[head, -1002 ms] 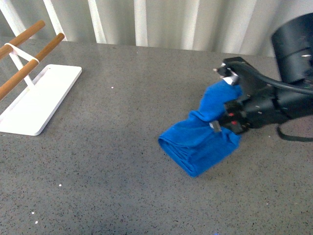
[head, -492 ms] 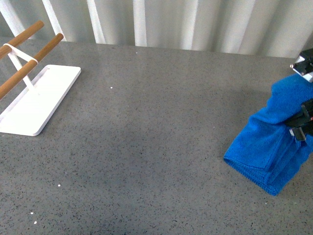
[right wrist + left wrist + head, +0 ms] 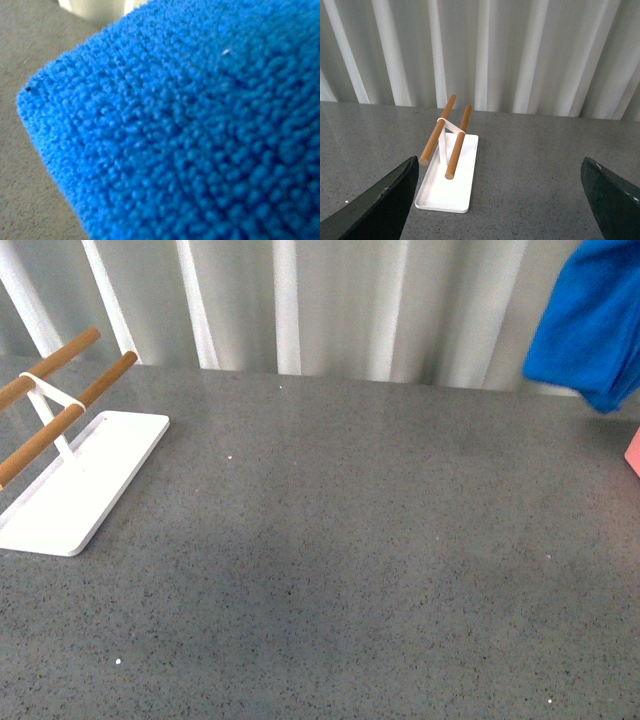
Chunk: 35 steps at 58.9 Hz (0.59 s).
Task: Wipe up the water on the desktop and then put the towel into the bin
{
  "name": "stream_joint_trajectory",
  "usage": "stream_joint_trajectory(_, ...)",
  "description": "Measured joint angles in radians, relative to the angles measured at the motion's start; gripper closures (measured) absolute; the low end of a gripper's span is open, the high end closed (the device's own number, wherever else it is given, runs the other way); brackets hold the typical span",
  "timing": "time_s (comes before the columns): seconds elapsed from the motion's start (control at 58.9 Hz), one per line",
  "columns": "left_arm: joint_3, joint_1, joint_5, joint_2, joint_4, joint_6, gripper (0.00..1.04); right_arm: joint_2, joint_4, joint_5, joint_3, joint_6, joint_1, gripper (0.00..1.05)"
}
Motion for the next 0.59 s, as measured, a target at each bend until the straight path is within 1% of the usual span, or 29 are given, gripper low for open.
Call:
stream_joint_trajectory(0.153, 0.000, 0.000, 0.000, 0.000, 0.000, 0.000, 0.07, 0.000, -0.134, 0.010, 0.142, 0.055, -0.113, 1.00)
stream_joint_trajectory(0.323, 0.000, 0.000, 0.000, 0.000, 0.000, 0.000, 0.07, 0.045, -0.256, 0.015, 0.242, 0.093, -0.272, 1.00)
stream_joint_trajectory(0.441, 0.000, 0.000, 0.000, 0.000, 0.000, 0.000, 0.07, 0.106, -0.323, 0.061, 0.280, 0.140, -0.370, 1.00)
stream_joint_trajectory(0.594, 0.000, 0.000, 0.000, 0.000, 0.000, 0.000, 0.07, 0.183, -0.354, 0.092, 0.274, 0.181, -0.454, 1.00)
